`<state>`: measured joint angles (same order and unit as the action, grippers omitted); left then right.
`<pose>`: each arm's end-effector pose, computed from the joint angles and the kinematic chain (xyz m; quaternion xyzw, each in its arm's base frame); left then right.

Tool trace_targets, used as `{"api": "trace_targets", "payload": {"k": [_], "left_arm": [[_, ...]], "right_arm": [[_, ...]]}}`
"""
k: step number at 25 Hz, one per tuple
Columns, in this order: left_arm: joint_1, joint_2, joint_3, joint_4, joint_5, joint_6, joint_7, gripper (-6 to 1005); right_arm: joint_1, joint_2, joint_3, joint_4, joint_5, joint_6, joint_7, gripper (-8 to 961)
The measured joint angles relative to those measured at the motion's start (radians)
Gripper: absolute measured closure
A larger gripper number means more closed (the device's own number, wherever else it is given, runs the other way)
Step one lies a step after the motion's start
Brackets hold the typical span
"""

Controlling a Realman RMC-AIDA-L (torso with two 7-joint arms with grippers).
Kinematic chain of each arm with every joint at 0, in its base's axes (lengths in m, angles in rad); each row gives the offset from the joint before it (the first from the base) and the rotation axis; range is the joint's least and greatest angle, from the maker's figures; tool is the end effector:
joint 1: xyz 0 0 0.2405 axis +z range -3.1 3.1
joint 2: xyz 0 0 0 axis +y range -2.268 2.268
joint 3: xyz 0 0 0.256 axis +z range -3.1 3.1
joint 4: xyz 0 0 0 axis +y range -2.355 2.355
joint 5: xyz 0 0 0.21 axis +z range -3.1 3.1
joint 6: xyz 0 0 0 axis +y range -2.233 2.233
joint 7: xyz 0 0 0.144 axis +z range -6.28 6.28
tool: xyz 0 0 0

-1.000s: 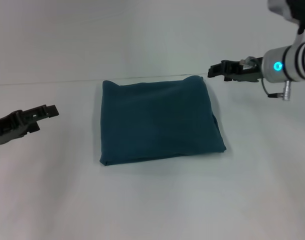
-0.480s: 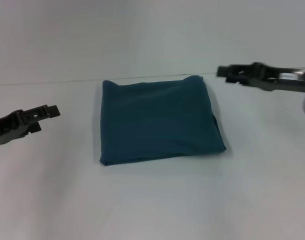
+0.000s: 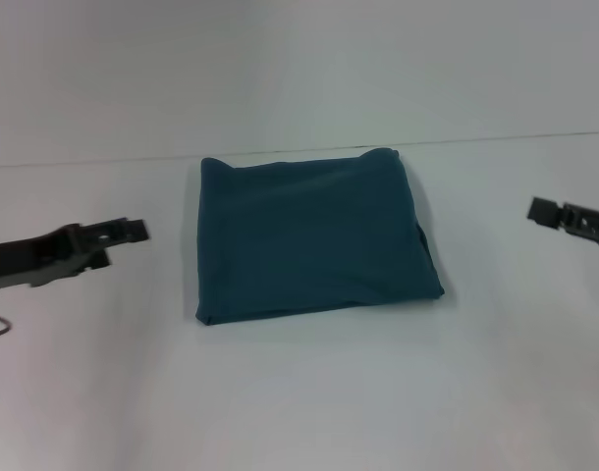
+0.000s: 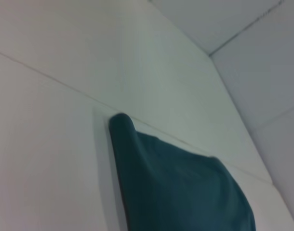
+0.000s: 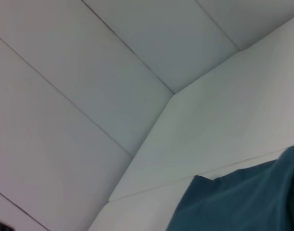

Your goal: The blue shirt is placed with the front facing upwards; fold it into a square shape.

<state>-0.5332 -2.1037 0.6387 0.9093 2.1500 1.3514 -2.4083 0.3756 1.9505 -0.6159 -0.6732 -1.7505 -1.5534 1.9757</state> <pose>-0.2731 0.3700 0.0429 -0.7377 -0.6005 -0.2468 0.1850 0.3158 0.3186 0.0873 -0.7665 0.4984 0.3669 0.1716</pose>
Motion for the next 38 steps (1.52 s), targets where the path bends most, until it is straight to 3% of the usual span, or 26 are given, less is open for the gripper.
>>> {"api": "trace_targets", "payload": {"k": [2,7,12,20,26,38], "left_arm": [[-0.013,0.001,0.05,-0.013,0.001,-0.038,0.001,77],[-0.029,-0.017,0.117,-0.004,-0.001,-0.078,0.019,77],[-0.062,-0.01,0.204,-0.036,0.034,-0.105,0.02,77],[-0.109,-0.02,0.213,-0.085,0.068,-0.23,-0.074,77],[-0.169,-0.013,0.243,-0.169,0.099,-0.264,-0.079,76],[-0.174,-0.016,0.241,-0.177,0.102,-0.273,-0.098,76]], "right_arm": [[-0.023,0.011,0.013,0.011,-0.001,0.0,-0.036,406],[-0.027,0.012,0.018,0.028,-0.005,-0.005,-0.053,380],[-0.027,0.013,0.015,0.044,-0.005,-0.008,-0.066,353],[-0.024,0.015,0.019,0.061,-0.004,0.004,-0.073,347],[-0.025,0.016,0.02,0.062,-0.003,0.005,-0.074,349],[-0.03,0.017,0.021,0.066,-0.003,0.011,-0.075,353]]}}
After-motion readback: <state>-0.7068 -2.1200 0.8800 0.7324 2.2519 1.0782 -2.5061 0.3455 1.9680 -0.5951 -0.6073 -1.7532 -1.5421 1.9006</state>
